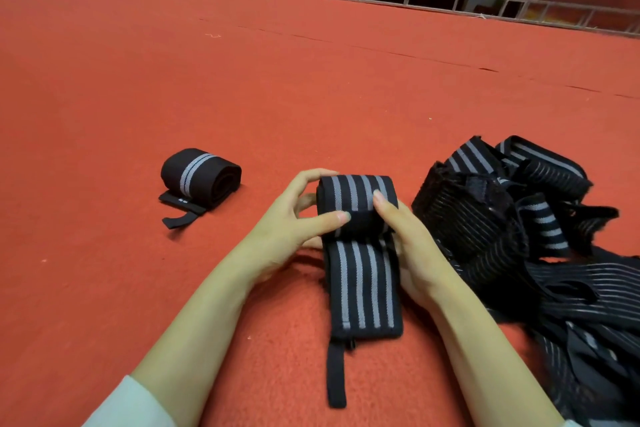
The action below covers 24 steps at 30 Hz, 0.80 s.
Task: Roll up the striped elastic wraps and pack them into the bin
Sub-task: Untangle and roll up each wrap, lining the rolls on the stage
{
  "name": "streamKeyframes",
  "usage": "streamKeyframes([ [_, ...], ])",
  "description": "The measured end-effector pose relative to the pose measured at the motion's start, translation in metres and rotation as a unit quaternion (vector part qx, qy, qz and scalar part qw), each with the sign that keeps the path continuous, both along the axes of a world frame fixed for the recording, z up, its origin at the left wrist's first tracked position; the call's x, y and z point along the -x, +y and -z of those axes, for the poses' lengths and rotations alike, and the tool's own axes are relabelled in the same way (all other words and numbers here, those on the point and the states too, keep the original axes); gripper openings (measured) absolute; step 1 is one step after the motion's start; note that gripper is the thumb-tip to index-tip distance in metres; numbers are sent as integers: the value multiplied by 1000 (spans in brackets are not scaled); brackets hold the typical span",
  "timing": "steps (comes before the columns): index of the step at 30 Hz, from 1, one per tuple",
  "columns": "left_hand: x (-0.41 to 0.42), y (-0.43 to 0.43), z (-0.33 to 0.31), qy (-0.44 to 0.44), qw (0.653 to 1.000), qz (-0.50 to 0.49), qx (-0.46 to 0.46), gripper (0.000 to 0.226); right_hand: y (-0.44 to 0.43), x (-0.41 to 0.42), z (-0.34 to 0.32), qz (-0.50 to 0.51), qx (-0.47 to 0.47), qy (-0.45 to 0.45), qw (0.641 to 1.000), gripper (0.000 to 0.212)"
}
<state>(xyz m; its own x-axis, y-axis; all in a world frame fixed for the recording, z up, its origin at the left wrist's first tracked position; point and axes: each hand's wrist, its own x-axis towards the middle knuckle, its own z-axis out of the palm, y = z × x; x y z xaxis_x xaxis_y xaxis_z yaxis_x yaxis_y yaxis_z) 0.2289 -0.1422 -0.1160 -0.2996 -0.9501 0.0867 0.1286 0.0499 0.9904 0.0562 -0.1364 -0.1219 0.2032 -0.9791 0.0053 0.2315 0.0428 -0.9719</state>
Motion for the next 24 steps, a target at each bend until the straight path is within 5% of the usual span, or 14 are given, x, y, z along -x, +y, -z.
streamKeyframes([
  [8, 2, 2, 5, -81, 988, 22, 126, 55, 2, -2, -2, 49, -49, 6, 998, 66],
  [13, 1, 3, -2, 27, 998, 51, -16, 32, 2, -3, -1, 64, -47, 1, 997, 41],
  [16, 1, 2, 2, -32, 994, 65, -88, 52, 2, -2, -1, 71, -34, 15, 997, 25],
  [24, -3, -2, 2, 29, 995, 17, -93, 39, 5, 1, -2, 28, -50, 8, 998, 58],
])
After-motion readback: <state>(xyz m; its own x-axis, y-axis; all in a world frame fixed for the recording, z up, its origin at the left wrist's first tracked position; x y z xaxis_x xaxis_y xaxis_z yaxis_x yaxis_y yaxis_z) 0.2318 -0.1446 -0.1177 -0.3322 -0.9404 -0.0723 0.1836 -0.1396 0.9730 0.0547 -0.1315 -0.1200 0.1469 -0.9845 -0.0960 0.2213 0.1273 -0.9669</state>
